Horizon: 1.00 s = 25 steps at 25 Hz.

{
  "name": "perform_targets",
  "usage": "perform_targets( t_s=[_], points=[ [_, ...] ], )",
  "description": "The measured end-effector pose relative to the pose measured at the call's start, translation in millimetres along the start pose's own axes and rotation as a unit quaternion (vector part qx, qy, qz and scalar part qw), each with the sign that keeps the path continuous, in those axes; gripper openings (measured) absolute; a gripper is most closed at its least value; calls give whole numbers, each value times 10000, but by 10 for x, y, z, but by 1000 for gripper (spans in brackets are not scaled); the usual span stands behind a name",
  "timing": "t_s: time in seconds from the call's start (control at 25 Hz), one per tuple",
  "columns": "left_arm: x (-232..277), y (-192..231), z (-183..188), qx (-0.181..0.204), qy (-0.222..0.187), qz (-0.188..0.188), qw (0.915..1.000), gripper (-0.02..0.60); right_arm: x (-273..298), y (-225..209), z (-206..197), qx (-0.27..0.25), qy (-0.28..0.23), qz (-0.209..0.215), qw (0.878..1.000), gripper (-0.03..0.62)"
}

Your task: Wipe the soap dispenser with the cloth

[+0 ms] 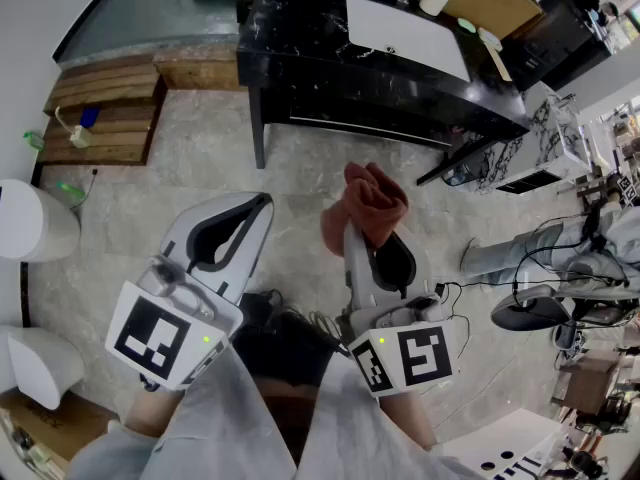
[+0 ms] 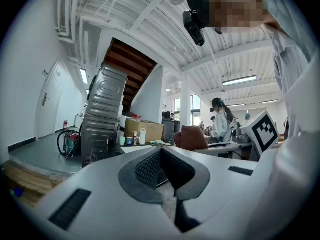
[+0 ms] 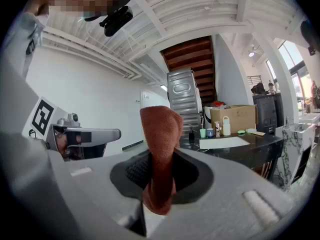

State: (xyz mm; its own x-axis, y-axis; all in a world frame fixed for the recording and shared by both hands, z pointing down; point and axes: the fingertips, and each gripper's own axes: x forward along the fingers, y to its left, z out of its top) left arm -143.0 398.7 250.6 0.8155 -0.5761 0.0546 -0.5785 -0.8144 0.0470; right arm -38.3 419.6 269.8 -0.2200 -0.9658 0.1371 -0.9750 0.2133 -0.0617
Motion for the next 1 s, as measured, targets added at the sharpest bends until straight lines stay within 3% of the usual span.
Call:
perform_targets(
  t_s=[0.64, 0.8, 0.92, 1.0],
  points=[
    [-34, 120, 27, -16, -27, -72, 10000, 3, 90, 68, 11, 27, 51, -76, 10000, 77],
    [-73, 151, -7, -248, 87, -85, 9996, 3, 110, 97, 6, 49, 36, -177, 9998, 77],
    [-126, 223, 25, -87, -17, -166, 9998, 3, 140, 147, 20, 53, 9, -270, 9996, 77],
    [-183, 262, 6, -261, 64, -168, 9995, 3, 156, 208, 21, 49, 0, -328, 9994, 77]
  ],
)
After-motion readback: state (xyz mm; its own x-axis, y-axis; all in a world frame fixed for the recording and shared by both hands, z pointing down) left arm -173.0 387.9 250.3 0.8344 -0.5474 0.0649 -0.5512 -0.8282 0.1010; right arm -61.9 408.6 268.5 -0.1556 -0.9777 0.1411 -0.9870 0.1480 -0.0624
